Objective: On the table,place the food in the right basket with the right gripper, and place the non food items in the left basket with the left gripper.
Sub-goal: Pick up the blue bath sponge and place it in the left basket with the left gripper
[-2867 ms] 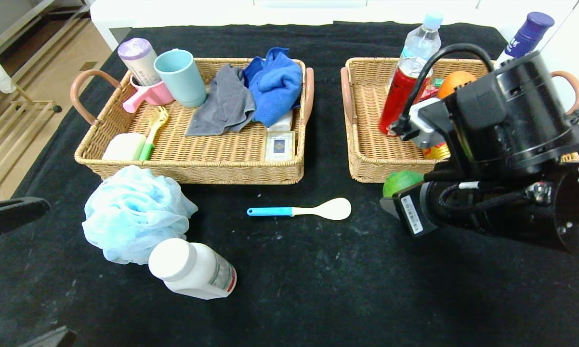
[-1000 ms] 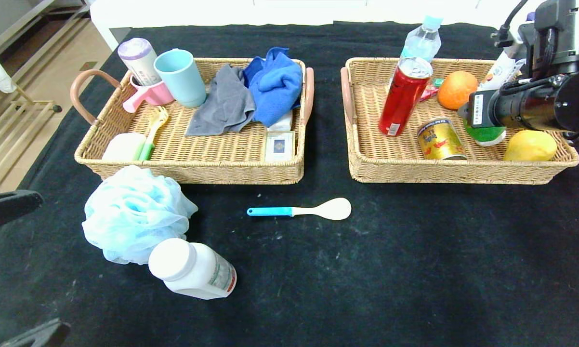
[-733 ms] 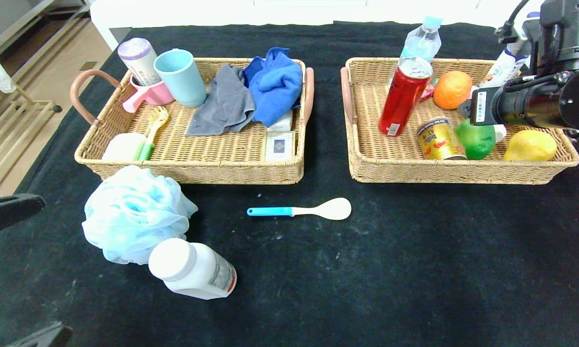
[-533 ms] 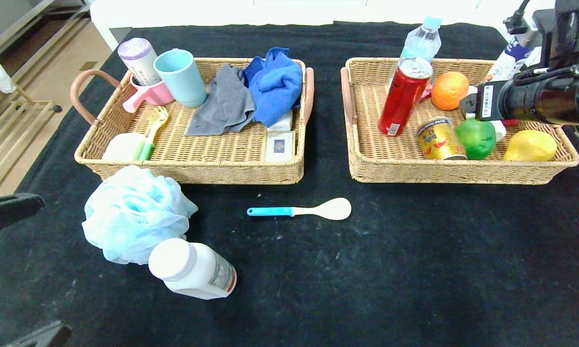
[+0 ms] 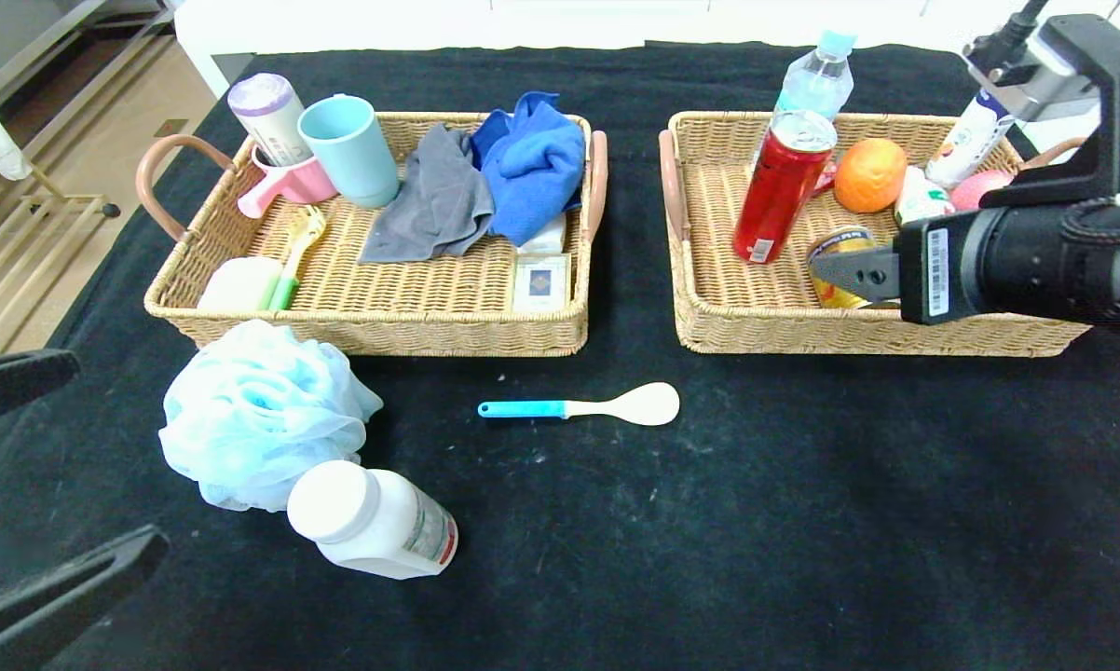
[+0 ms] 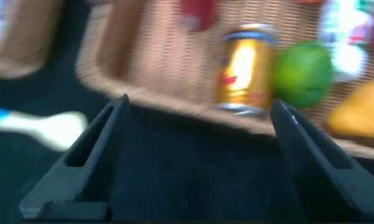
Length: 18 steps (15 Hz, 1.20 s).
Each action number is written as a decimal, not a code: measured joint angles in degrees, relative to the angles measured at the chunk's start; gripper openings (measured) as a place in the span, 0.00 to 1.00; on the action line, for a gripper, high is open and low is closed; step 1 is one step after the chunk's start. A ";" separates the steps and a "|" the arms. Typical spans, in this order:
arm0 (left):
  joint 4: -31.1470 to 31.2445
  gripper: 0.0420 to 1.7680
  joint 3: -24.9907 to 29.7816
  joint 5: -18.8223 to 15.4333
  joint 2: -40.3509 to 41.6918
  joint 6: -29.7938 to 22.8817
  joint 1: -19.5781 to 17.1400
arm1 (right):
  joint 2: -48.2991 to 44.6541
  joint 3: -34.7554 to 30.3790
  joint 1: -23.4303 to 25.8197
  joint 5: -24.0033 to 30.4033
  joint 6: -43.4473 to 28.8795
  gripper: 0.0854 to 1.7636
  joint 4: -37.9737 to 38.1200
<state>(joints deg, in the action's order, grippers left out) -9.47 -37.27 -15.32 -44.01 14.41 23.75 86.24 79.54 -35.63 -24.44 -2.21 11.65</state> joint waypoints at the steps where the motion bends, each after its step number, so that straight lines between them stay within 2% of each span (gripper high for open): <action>1: 0.05 0.97 0.00 2.49 -0.06 -0.22 -0.02 | -2.00 -2.21 -2.32 2.54 0.06 0.93 -0.09; 3: 0.30 0.97 -0.83 9.81 -0.01 -0.39 -0.13 | -5.60 -7.11 -5.35 7.69 0.39 0.94 -0.55; 5: 6.17 0.97 -3.19 13.15 0.16 -0.46 -1.10 | -8.34 -12.57 -6.53 11.06 0.94 0.95 -4.27; 8: 18.01 0.97 -9.47 14.31 -0.01 -2.26 -4.99 | -11.43 -22.27 -7.01 18.55 4.33 0.95 -17.66; 9: 21.71 0.97 -11.98 14.45 -0.41 -3.01 -6.14 | -12.42 -24.75 -7.28 20.81 5.10 0.95 -19.92; 11: 27.77 0.97 -15.48 14.51 -1.38 -3.50 -7.30 | -14.35 -27.32 -8.59 21.61 5.32 0.96 -20.55; 14: 31.99 0.97 -17.86 14.48 -3.91 -4.57 -8.81 | -17.36 -32.22 -10.39 21.27 5.38 0.96 -21.21; 18: 33.06 0.97 -19.40 14.62 -9.33 -5.27 -9.47 | -20.97 -36.72 -10.75 21.44 5.03 0.96 -24.27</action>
<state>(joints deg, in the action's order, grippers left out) 23.59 -56.66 -0.71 -53.33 9.14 14.28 65.27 42.83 -46.39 -3.00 2.83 -12.62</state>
